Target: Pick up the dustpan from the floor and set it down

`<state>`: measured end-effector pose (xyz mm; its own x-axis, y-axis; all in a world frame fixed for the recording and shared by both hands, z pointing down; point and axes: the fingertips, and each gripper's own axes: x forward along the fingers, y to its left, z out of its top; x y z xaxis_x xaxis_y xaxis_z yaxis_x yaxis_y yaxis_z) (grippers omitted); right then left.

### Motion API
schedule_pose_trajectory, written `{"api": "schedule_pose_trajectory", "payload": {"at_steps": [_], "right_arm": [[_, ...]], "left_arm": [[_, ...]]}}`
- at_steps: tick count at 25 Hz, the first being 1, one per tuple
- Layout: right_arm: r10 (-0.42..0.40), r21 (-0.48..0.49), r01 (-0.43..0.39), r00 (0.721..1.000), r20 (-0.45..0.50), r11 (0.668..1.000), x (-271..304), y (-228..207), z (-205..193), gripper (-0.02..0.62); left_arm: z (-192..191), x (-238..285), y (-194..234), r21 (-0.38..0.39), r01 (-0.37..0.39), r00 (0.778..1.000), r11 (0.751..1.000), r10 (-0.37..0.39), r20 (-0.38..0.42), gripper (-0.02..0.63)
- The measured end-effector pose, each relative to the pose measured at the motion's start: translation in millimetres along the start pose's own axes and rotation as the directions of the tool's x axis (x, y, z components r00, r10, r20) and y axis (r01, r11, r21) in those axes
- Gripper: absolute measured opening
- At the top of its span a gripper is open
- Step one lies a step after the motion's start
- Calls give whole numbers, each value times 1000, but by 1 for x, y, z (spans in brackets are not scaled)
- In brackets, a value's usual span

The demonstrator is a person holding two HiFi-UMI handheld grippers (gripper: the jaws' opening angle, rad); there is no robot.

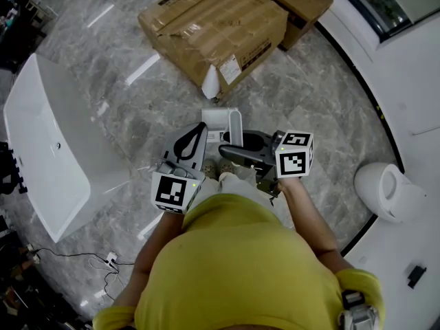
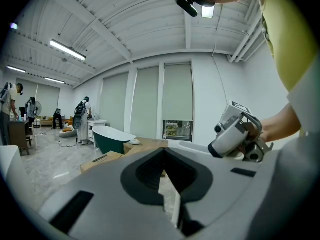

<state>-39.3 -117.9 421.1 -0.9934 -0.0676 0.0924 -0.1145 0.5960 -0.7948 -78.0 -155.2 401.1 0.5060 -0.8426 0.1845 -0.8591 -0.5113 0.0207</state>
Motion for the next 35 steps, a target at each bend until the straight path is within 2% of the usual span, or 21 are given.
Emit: {"api": "schedule_pose_trajectory", "payload": {"at_steps": [12, 17, 24, 35], "right_arm": [[-45, -10, 44, 998, -37, 999, 6, -27, -19, 202], [-68, -2, 68, 997, -42, 998, 14, -52, -28, 201], [-53, 2, 53, 997, -60, 999, 26, -83, -36, 202], [-138, 0, 140, 979, -152, 990, 38, -150, -58, 201]], "left_arm": [[-2, -2, -1, 5, -3, 1000, 1000, 3, -11, 3], [-7, 0, 2, -1, -8, 1000, 1000, 8, -21, 3], [-11, 1, 6, -9, -18, 999, 1000, 18, -32, 3], [-22, 4, 13, -20, -33, 998, 999, 31, -63, 3]]}}
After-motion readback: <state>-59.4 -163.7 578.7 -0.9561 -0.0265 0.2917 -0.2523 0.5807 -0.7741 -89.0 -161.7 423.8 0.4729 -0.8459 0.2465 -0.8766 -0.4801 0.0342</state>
